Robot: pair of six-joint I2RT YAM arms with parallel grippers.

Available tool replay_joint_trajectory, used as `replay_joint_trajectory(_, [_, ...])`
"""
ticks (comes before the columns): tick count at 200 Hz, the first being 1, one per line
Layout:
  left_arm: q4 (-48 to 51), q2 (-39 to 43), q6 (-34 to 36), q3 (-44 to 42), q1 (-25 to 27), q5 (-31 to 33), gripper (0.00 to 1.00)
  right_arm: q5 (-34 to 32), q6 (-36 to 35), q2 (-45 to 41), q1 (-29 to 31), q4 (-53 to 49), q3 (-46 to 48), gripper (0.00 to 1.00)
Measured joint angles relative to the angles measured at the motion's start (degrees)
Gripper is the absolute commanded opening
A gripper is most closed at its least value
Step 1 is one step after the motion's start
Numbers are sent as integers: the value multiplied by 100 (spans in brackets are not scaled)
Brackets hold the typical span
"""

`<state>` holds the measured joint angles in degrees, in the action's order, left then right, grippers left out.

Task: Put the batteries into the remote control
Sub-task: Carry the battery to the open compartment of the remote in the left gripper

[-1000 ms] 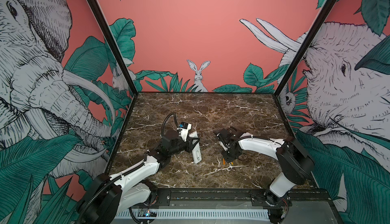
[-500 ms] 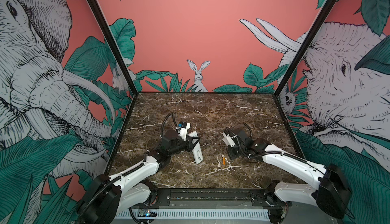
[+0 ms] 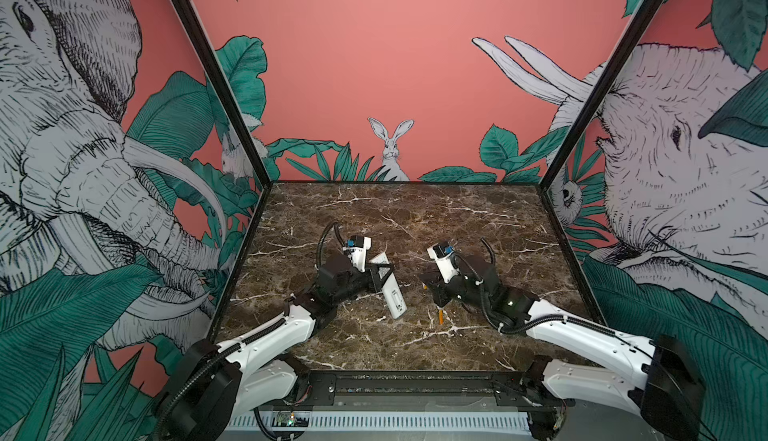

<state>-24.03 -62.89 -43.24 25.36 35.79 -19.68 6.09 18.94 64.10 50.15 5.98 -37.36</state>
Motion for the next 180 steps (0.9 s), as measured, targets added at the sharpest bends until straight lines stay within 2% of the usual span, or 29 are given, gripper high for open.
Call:
replay_joint_trajectory(76, [-42,2,-321,0,0,157,0,396,142,332,249,1742,374,0])
replay_joint_trajectory(180, [-282,39,-586,0,0,155,0,553,76,772,461,2406,404,0])
